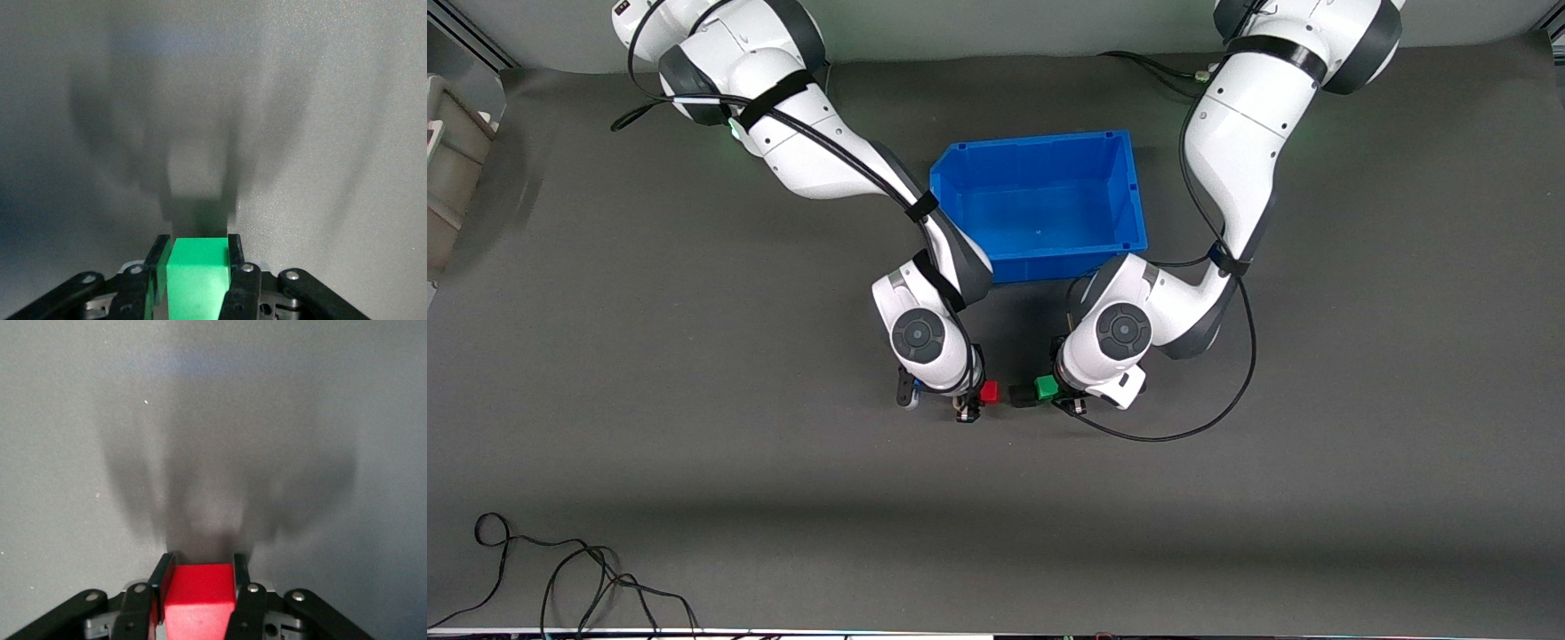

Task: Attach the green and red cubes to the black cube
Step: 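Press the red and green cubes against the black cube's sides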

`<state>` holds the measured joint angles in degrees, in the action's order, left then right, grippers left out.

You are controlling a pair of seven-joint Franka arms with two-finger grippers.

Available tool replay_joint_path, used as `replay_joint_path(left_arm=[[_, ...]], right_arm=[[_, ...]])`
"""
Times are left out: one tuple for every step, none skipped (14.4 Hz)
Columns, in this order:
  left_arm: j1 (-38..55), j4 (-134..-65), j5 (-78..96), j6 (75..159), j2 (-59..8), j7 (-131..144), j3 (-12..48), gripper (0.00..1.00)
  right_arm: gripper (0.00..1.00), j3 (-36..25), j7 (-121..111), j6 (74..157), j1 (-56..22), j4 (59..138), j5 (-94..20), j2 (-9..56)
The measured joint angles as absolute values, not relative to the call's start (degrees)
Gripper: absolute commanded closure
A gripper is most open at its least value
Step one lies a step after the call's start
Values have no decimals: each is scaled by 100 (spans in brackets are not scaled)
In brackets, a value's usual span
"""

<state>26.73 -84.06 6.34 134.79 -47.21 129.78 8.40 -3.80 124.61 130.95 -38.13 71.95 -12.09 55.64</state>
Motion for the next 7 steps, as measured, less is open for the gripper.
replay_joint_path(left_arm=[[2673, -8406, 622, 13479, -4729, 12978, 835, 100], [2673, -8406, 590, 13479, -4737, 12978, 829, 100], [2673, -8406, 557, 13479, -4742, 12978, 822, 100], [2673, -8406, 535, 13479, -4748, 12978, 818, 100], [2673, -8406, 513, 13479, -4757, 12978, 816, 100], [2673, -8406, 487, 13480, -4768, 12978, 815, 100], [2675, -8399, 471, 13480, -4771, 12978, 816, 100]], right_arm=[[100, -380, 12513, 13095, -3828, 7195, -1209, 5565], [100, -380, 12574, 13097, -3841, 7193, -1209, 5569], [100, -380, 12607, 13110, -3849, 7183, -1209, 5574], [100, -380, 12628, 13127, -3855, 7161, -1209, 5579], [100, -380, 12643, 13132, -3859, 7118, -1209, 5591], [100, -381, 12654, 13135, -3859, 7064, -1209, 5613], [100, -386, 12668, 13138, -3859, 6975, -1209, 5659]])
